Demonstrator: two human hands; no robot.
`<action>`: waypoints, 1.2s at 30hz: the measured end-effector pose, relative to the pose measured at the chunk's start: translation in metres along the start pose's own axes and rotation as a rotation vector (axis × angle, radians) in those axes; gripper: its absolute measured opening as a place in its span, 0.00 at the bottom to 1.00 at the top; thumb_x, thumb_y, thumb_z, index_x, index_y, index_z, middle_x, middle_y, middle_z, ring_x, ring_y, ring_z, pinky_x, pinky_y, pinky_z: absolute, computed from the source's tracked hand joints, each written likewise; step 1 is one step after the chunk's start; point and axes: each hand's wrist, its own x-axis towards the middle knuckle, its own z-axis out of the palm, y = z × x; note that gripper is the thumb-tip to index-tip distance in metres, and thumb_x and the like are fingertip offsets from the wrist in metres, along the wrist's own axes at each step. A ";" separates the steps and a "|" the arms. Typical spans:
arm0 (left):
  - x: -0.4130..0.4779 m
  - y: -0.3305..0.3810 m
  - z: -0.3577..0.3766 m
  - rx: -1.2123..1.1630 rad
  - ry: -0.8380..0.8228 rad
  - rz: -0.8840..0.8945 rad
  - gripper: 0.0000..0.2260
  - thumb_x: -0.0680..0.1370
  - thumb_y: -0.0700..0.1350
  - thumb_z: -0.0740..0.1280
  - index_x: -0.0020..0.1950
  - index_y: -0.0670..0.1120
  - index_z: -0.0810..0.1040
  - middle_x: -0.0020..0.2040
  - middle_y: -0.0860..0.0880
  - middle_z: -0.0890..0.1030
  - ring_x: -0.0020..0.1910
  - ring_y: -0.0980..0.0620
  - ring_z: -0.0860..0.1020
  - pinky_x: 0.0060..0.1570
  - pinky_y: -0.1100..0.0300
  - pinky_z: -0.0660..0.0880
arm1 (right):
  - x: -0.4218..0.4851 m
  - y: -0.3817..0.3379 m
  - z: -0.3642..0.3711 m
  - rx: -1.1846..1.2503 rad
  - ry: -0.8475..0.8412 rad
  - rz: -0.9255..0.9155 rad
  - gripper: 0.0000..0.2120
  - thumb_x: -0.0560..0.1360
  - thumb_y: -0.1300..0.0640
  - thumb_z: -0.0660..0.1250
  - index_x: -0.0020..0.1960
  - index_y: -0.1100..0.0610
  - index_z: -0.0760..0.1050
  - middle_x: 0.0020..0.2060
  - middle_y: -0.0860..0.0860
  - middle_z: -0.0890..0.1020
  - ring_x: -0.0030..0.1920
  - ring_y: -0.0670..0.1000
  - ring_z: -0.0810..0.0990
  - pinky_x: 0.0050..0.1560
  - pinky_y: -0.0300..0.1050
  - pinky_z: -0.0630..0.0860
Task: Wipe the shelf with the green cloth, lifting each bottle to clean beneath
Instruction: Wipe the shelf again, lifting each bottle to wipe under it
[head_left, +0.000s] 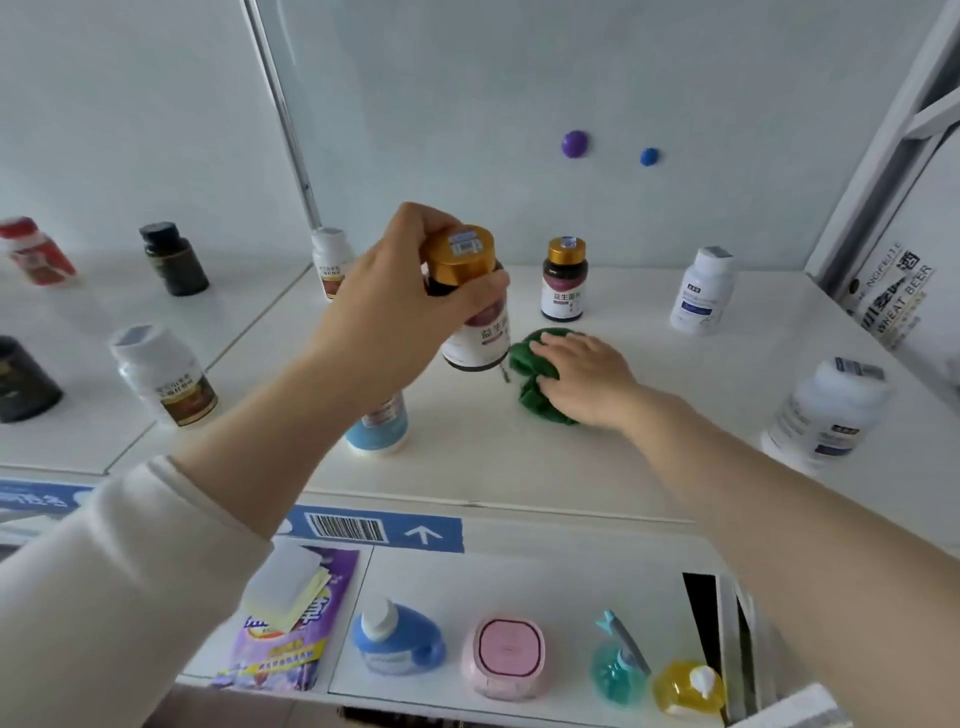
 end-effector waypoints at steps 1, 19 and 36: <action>0.002 -0.003 -0.002 -0.032 0.009 -0.013 0.18 0.66 0.58 0.68 0.51 0.56 0.67 0.42 0.64 0.73 0.40 0.65 0.74 0.36 0.74 0.66 | 0.004 -0.014 0.003 0.020 0.012 -0.023 0.24 0.78 0.52 0.51 0.74 0.49 0.54 0.75 0.46 0.54 0.75 0.51 0.51 0.74 0.50 0.48; -0.005 -0.006 -0.005 -0.216 -0.082 0.065 0.15 0.68 0.56 0.69 0.51 0.56 0.69 0.45 0.63 0.77 0.46 0.61 0.77 0.38 0.74 0.72 | -0.040 -0.012 0.007 0.058 0.060 0.058 0.24 0.78 0.45 0.53 0.73 0.47 0.56 0.74 0.45 0.56 0.74 0.51 0.52 0.73 0.49 0.48; -0.032 0.005 0.091 -0.170 -0.204 0.049 0.16 0.69 0.53 0.69 0.53 0.57 0.68 0.43 0.65 0.73 0.42 0.67 0.73 0.37 0.83 0.66 | -0.121 0.040 0.001 0.119 0.117 0.068 0.23 0.79 0.48 0.50 0.73 0.46 0.55 0.74 0.43 0.57 0.74 0.47 0.52 0.74 0.45 0.47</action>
